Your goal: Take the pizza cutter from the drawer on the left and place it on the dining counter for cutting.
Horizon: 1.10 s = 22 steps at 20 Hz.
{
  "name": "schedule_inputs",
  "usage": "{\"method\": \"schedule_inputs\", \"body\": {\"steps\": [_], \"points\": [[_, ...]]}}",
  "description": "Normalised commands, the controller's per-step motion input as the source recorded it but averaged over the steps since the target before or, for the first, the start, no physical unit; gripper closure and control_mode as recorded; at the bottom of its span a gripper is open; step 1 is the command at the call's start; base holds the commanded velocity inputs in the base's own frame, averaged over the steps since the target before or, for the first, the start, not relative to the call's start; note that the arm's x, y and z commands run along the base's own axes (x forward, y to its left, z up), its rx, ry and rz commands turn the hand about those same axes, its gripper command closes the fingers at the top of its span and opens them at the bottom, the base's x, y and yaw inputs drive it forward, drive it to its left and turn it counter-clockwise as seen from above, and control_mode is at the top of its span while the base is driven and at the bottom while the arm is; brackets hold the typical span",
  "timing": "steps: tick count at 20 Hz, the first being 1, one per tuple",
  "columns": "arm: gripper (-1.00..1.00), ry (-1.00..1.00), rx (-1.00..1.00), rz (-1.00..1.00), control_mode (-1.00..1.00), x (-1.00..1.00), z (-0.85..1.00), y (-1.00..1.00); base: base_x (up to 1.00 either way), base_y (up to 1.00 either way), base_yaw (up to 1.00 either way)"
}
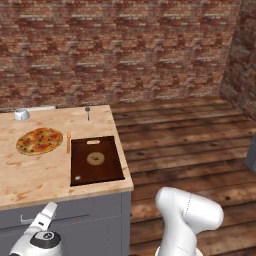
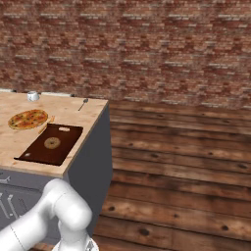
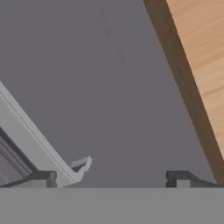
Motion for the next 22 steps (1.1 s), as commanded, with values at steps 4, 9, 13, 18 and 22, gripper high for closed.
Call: {"method": "schedule_inputs", "body": {"steps": [4,9,13,18,22], "points": [[-1.00,0.00,-0.07,0.00,-1.00,0.25,-0.41,0.45,0.00,0.00,0.00],[-1.00,0.00,-0.08,0.00,-1.00,0.23,-0.43,0.46,0.00,0.00,0.00],[-1.00,0.00,-0.07,0.00,-1.00,0.21,-0.41,0.42,0.00,0.00,0.00],[-1.00,-0.01,-0.01,0.00,-1.00,0.21,-0.11,0.16,0.00,0.00,0.00],[-1.00,0.00,0.00,0.00,-1.00,0.25,-0.02,0.01,0.00,0.00,0.00]]}}
